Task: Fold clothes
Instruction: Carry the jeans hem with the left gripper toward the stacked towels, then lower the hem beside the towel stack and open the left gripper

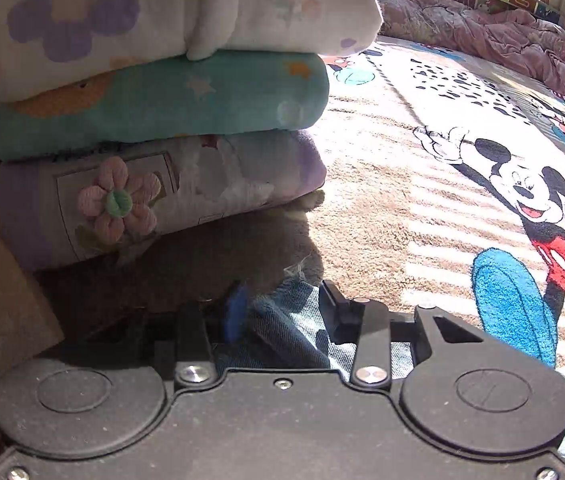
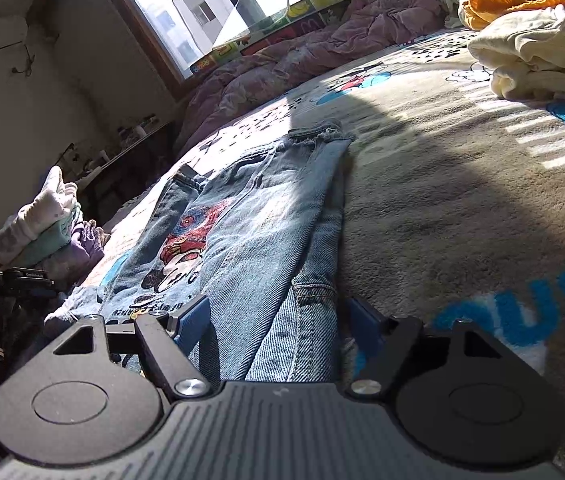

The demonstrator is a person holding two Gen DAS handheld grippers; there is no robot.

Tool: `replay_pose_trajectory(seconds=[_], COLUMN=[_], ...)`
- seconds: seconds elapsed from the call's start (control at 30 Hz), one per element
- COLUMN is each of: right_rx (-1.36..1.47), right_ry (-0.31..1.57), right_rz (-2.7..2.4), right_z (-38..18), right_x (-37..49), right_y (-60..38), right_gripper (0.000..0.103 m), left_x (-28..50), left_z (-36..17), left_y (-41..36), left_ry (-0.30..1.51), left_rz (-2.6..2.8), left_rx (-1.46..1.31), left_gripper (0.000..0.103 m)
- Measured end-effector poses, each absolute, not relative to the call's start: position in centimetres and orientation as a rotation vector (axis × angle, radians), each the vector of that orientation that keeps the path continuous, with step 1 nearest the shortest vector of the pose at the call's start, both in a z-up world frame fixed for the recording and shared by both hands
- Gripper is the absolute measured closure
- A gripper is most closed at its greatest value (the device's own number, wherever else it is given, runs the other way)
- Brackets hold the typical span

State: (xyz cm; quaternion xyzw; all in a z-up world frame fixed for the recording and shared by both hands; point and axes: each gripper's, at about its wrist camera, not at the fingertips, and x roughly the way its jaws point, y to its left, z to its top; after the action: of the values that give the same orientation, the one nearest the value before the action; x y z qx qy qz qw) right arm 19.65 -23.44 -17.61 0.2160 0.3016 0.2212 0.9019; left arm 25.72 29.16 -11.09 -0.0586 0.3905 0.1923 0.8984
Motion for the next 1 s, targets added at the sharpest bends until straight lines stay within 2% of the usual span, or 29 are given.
replay_pose_trajectory(seconds=[0.03,0.1,0.2,0.27,0.33,0.37,0.4,0.43,0.57,0.7,0.83,1.0], right_rx=[0.447,0.45,0.449,0.449,0.45,0.45,0.448,0.447,0.447,0.443,0.437,0.425], right_ry=[0.624,0.624,0.623,0.622,0.622,0.621,0.621,0.621,0.621,0.619,0.618,0.614], right_rz=[0.459,0.461,0.466,0.469,0.472,0.473,0.473,0.473,0.474,0.472,0.469,0.463], right_z=[-17.6,-17.6,-17.7,-17.7,-17.7,-17.7,-17.7,-17.7,-17.7,-17.6,-17.6,-17.5], right_x=[19.7,19.7,19.8,19.9,20.0,20.0,20.0,20.0,19.9,19.9,19.7,19.3], right_y=[-23.4,-23.4,-23.4,-23.4,-23.3,-23.3,-23.3,-23.3,-23.2,-23.2,-23.2,-23.1], right_gripper=[0.028,0.027,0.026,0.026,0.025,0.025,0.024,0.024,0.024,0.024,0.024,0.024], left_x=[26.3,27.3,27.4,27.4,28.3,28.8,28.9,29.0,26.9,21.7,18.4,18.3], left_z=[-11.4,-11.9,-10.6,-9.7,-10.3,-10.9,-11.3,-11.6,-11.3,-10.6,-12.8,-13.9], left_y=[29.2,28.9,27.2,26.3,26.2,26.1,26.2,26.2,26.4,27.8,30.8,31.6], left_ry=[0.829,0.866,0.73,0.617,0.605,0.629,0.64,0.651,0.609,0.569,0.58,0.566], left_rz=[0.372,0.323,0.297,0.292,0.333,0.339,0.358,0.378,0.445,0.451,0.423,0.442], left_rx=[-0.105,-0.058,0.086,0.162,0.225,0.246,0.262,0.277,0.2,-0.141,-0.549,-0.679], left_gripper=[0.066,0.099,0.1,0.099,0.096,0.091,0.074,0.07,0.07,0.069,0.069,0.07])
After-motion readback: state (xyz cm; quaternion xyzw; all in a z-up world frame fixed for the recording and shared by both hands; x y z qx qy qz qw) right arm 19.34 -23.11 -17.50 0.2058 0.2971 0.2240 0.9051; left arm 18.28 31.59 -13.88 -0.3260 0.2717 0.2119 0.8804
